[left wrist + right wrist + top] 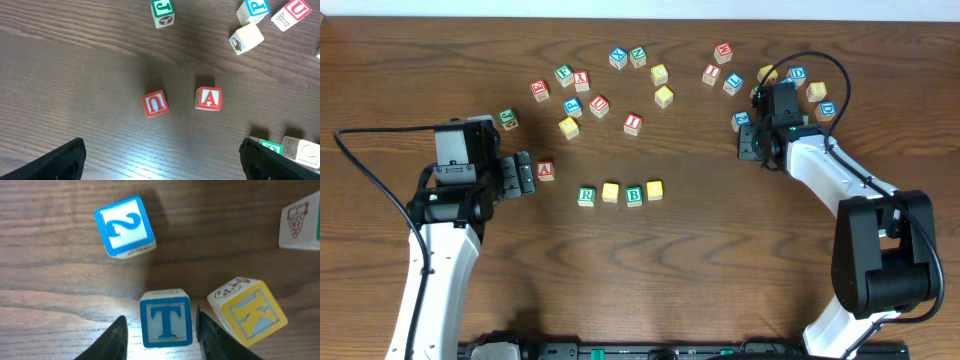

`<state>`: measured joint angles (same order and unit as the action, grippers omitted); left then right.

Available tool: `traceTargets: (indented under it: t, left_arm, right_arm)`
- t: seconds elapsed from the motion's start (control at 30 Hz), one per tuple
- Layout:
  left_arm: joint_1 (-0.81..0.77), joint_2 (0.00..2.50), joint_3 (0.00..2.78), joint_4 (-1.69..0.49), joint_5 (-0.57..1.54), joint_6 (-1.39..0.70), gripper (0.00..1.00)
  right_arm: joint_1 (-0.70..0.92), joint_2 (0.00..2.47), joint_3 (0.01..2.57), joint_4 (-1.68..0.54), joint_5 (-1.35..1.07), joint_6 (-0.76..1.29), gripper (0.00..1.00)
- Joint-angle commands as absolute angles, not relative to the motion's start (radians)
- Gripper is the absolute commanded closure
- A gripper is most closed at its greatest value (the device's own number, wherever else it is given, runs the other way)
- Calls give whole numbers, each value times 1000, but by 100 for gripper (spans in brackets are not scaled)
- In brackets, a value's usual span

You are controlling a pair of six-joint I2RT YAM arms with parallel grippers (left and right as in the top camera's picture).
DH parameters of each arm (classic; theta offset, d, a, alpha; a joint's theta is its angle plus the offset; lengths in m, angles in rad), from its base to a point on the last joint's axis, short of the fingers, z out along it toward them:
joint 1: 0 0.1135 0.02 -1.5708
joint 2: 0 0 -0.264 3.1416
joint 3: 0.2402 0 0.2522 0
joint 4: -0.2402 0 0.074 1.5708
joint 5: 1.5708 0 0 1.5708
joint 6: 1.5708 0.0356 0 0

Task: Spell out ROBOT
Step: 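Lower the right gripper around the blue T block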

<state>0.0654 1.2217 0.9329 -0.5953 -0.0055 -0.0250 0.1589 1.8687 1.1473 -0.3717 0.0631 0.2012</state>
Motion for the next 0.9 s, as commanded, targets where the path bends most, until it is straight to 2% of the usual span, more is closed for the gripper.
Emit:
traceTargets:
  t: [0.0, 0.17, 0.4, 0.7, 0.87]
  left_arm:
    - [69, 1222, 962, -598, -7, -21, 4]
    - [69, 1222, 962, -598, -7, -21, 4]
    - [69, 1222, 962, -598, -7, -21, 4]
    - [69, 1222, 962, -598, -7, -21, 4]
    - [69, 1222, 962, -598, -7, -21, 4]
  right_arm:
    - [151, 1878, 1133, -395, 56, 217, 56]
    - [149, 1906, 1138, -405, 49, 221, 56]
    - [147, 1952, 1202, -424, 42, 220, 60]
    - [147, 1953, 1258, -435, 42, 219, 59]
    - [142, 1955, 1262, -437, 43, 220, 64]
